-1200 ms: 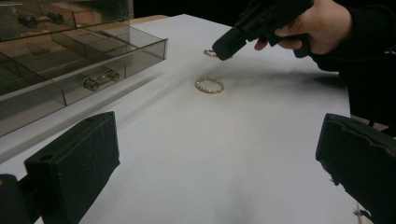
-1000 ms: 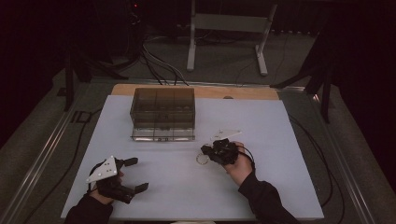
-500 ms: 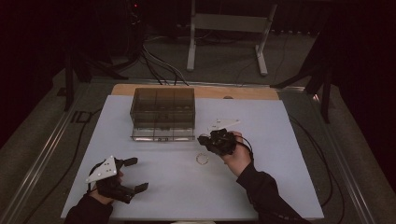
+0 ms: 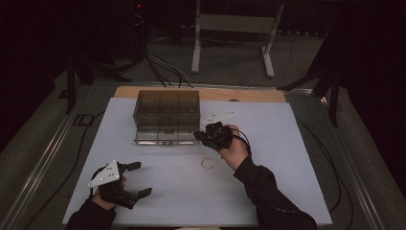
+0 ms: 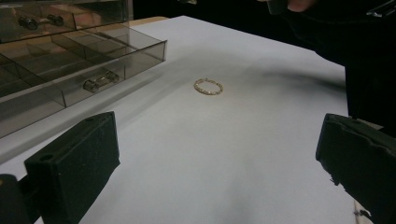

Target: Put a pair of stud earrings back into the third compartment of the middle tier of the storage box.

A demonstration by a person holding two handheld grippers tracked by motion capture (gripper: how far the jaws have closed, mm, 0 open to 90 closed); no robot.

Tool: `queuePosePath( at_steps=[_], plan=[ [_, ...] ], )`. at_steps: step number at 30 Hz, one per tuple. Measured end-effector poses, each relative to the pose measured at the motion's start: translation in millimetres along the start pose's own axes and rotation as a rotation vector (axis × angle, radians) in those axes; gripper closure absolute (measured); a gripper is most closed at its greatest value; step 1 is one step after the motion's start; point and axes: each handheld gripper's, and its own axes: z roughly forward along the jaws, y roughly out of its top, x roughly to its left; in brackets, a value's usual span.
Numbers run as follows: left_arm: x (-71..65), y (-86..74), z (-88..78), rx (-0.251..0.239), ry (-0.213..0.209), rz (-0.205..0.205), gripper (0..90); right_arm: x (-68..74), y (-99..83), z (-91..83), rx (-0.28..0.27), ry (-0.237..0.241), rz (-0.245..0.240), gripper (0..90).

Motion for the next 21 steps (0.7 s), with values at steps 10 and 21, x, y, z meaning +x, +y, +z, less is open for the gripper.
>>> queuePosePath(
  at_steps=[10,21],
  plan=[
    [-0.5,0.2,0.0,-0.004,-0.004,0.001,0.5,-0.5,17.8,14.4,0.01,0.005,-0.02,87.2],
    [-0.3,0.7,-0.8,-0.004,-0.007,0.0,0.5,-1.1,34.9,43.6,0.049,0.023,-0.027,87.1]
  ],
)
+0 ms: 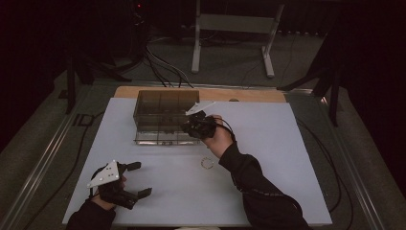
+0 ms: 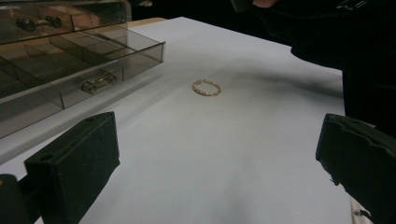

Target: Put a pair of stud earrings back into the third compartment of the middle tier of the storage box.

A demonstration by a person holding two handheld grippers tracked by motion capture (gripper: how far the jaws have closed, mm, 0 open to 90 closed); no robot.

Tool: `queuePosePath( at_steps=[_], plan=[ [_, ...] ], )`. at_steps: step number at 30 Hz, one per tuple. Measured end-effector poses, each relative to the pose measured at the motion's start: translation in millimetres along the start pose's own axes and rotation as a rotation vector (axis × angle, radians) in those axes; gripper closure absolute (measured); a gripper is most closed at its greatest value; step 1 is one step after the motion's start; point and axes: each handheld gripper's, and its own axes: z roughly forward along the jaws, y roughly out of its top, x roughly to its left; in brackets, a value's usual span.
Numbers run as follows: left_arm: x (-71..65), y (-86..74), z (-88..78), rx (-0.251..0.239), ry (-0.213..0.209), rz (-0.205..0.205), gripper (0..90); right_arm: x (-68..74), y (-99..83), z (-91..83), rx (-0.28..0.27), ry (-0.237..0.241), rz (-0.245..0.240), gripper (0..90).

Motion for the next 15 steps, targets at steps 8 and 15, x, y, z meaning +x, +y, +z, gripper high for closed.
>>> queuePosePath(
  at_steps=[8,15],
  plan=[
    [1.1,-0.6,-0.5,-0.004,-0.003,-0.005,0.5,-2.7,-1.3,25.2,0.055,0.013,0.002,87.0],
    [1.6,-0.7,-0.4,-0.006,-0.004,-0.008,0.6,-11.2,-9.0,39.6,0.085,0.015,0.029,86.4]
  ],
)
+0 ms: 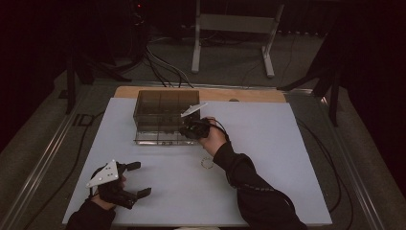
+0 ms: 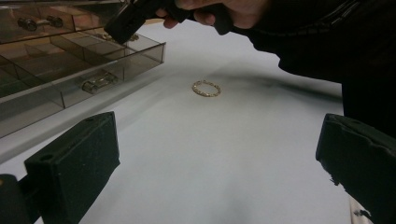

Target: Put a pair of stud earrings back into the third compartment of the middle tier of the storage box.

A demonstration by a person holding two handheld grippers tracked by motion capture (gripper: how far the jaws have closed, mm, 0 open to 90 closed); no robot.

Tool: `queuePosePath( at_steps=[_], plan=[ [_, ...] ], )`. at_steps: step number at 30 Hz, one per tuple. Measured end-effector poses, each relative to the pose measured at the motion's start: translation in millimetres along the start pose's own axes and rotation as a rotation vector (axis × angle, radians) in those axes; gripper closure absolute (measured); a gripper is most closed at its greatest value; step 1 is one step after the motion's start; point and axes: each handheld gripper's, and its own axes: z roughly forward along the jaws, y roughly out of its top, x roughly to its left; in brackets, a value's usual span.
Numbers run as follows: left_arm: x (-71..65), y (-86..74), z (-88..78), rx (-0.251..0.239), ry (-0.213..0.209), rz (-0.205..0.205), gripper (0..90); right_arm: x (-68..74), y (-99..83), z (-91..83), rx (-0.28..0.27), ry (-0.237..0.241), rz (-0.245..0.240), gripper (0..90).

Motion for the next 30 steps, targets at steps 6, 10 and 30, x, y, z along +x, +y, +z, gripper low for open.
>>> queuePosePath(
  at_steps=[6,10,30],
  plan=[
    [-0.1,-0.1,0.2,0.003,0.001,-0.001,0.5,-7.7,-4.4,1.8,-0.004,0.025,0.033,67.5],
    [0.0,-0.2,0.4,0.005,0.001,-0.001,0.5,-5.5,-4.1,-4.3,-0.028,0.046,0.029,55.5],
    [-0.4,0.4,0.6,0.009,0.002,0.006,0.6,2.0,-20.4,-57.5,-0.122,0.084,0.017,8.9]
  ],
)
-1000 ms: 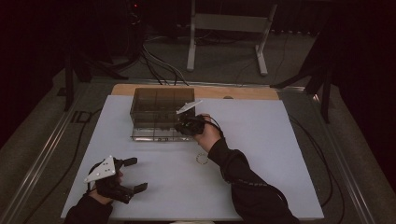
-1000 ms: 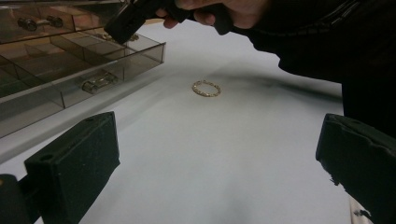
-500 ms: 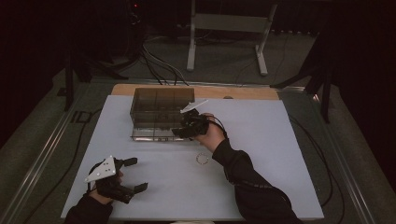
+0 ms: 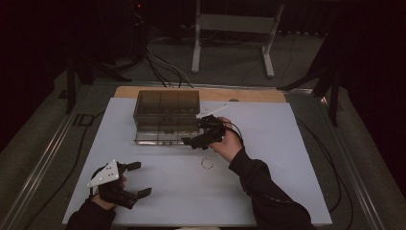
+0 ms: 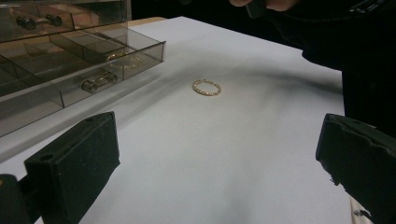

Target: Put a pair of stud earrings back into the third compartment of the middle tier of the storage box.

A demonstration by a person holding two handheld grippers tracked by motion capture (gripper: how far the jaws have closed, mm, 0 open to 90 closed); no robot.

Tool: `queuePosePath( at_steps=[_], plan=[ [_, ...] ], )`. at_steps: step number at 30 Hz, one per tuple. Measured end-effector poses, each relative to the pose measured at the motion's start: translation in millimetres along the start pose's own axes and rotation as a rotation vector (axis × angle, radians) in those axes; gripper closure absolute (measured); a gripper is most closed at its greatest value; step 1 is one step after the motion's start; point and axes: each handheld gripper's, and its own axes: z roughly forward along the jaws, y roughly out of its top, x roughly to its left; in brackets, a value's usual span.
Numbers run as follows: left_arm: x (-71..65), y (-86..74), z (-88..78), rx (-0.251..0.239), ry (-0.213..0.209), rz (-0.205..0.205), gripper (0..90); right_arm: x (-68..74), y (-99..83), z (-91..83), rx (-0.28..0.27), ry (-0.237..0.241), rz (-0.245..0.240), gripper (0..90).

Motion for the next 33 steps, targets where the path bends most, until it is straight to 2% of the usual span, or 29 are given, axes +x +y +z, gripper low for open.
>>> queuePosePath(
  at_steps=[3,5,10,17,19,22,24,26,27,29,30,32,33],
  plan=[
    [-0.4,0.2,0.1,-0.002,0.0,-0.002,0.5,3.2,-6.6,-8.7,-0.014,0.002,-0.02,2.0],
    [-0.5,0.3,0.0,-0.003,0.0,-0.002,0.6,4.5,-12.1,-13.6,-0.015,-0.002,-0.023,1.9],
    [-0.6,0.3,0.5,-0.001,-0.001,-0.003,0.5,5.4,-29.1,-22.9,-0.025,0.014,0.007,2.0],
    [-0.9,0.5,0.8,0.001,-0.005,-0.002,0.6,11.5,-56.4,-23.2,-0.009,-0.004,0.013,2.4],
    [-0.9,0.5,0.7,0.0,-0.005,-0.002,0.5,11.7,-63.7,-23.0,-0.003,-0.001,0.041,8.4],
    [-0.8,0.4,0.8,0.0,-0.004,-0.003,0.5,11.1,-69.8,-22.8,-0.006,-0.01,0.047,10.7],
    [-0.9,0.4,0.9,0.0,-0.006,-0.003,0.6,7.2,-78.3,-20.1,0.006,-0.035,0.059,16.0],
    [-0.9,0.4,1.0,0.0,-0.007,-0.003,0.5,6.3,-79.7,-18.9,0.016,-0.038,0.064,17.6],
    [-0.8,0.4,1.1,0.0,-0.007,-0.003,0.5,2.9,-84.1,-15.7,0.034,-0.042,0.059,28.0],
    [-0.8,0.4,1.1,0.0,-0.007,-0.004,0.6,1.2,-86.3,-14.1,0.045,-0.047,0.05,30.9],
    [-0.7,0.4,1.0,0.0,-0.007,-0.004,0.5,-1.9,-90.7,-10.9,0.054,-0.049,0.009,40.7],
    [-0.4,0.4,0.9,0.001,-0.007,-0.005,0.5,-2.8,-92.1,-9.6,0.057,-0.057,-0.005,42.3],
    [-0.2,0.2,1.0,0.001,-0.008,-0.006,0.5,-7.2,-95.4,-4.4,0.077,-0.065,-0.021,49.4]
  ],
)
